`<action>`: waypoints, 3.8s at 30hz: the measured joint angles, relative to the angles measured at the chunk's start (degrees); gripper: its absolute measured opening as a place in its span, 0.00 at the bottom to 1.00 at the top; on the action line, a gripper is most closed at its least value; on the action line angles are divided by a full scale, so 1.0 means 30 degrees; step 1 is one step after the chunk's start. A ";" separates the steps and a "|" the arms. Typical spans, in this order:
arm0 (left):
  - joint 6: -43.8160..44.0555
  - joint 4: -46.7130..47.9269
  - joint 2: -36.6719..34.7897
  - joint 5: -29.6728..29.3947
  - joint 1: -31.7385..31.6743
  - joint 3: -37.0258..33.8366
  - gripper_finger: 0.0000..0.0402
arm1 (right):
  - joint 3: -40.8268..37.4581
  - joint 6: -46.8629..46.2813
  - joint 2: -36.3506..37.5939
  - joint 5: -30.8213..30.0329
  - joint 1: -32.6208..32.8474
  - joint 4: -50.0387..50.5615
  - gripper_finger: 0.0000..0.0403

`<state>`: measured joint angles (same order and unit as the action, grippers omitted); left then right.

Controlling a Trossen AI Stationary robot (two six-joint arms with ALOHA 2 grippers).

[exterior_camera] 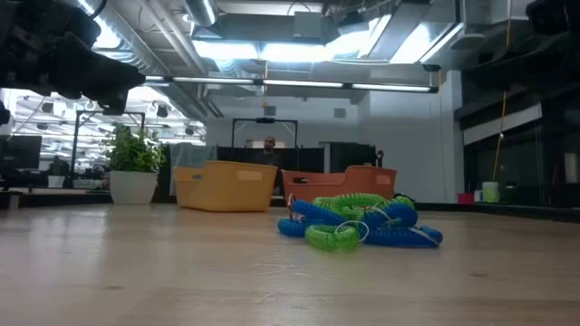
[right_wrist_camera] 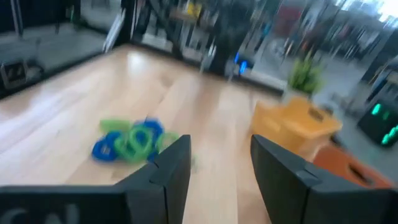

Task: Sort spring keychains
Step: Put the green spring keychain into the orange bin

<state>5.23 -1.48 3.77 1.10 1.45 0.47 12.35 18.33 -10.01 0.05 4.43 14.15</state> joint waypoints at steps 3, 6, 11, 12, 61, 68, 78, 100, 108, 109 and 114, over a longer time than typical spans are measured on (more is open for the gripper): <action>0.0000 0.0000 0.0005 -0.0004 0.0000 0.0000 0.17 | 0.2424 0.0000 -0.1808 -0.0006 0.0000 0.2857 0.41; 0.0000 0.0007 0.0000 -0.0004 0.0000 0.0000 0.17 | 0.4627 0.0000 -0.3953 0.0000 0.0000 0.4972 0.41; 0.0000 0.0000 0.0000 -0.0003 0.0000 0.0000 0.17 | 0.7566 0.0000 -0.7963 -0.0006 0.0000 0.5805 0.41; 0.0000 0.0000 0.0003 0.0000 0.0000 0.0000 0.17 | 0.8033 0.0000 -0.8789 0.0000 0.0000 0.5867 0.41; 0.0000 0.0000 0.0000 0.0003 0.0000 0.0000 0.17 | 1.4138 -0.0616 -2.8015 -0.0010 0.2441 0.0927 0.41; 0.0000 0.0000 0.0004 0.0003 0.0000 0.0000 0.17 | 1.4131 -0.2811 -2.9046 -0.0180 0.2441 -0.0964 0.41; 0.0000 0.0000 0.0002 0.0003 0.0000 0.0000 0.17 | 1.4131 -0.1945 -2.9082 -0.5164 0.2441 -0.1288 0.41; 0.0000 0.0000 0.0006 -0.0004 0.0000 0.0000 0.17 | 1.4138 -0.2033 -2.9927 -0.5157 0.2324 -0.1899 0.41; 0.0000 0.0000 0.0002 0.0003 0.0000 0.0000 0.17 | 1.4138 -0.2101 -3.0663 -0.5107 0.2310 -0.2245 0.41; 0.0000 0.0007 0.0003 0.0001 0.0000 0.0000 0.17 | 1.4138 -0.2098 -3.0663 -0.5113 0.2310 -0.2339 0.41; 0.0000 0.0000 0.0000 0.0003 0.0000 0.0000 0.17 | 1.4138 -0.2106 -3.0663 -0.4965 0.2310 -0.2207 0.40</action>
<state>5.23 -1.48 3.77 1.10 1.45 0.47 54.76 12.01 -102.00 -14.84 11.35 7.53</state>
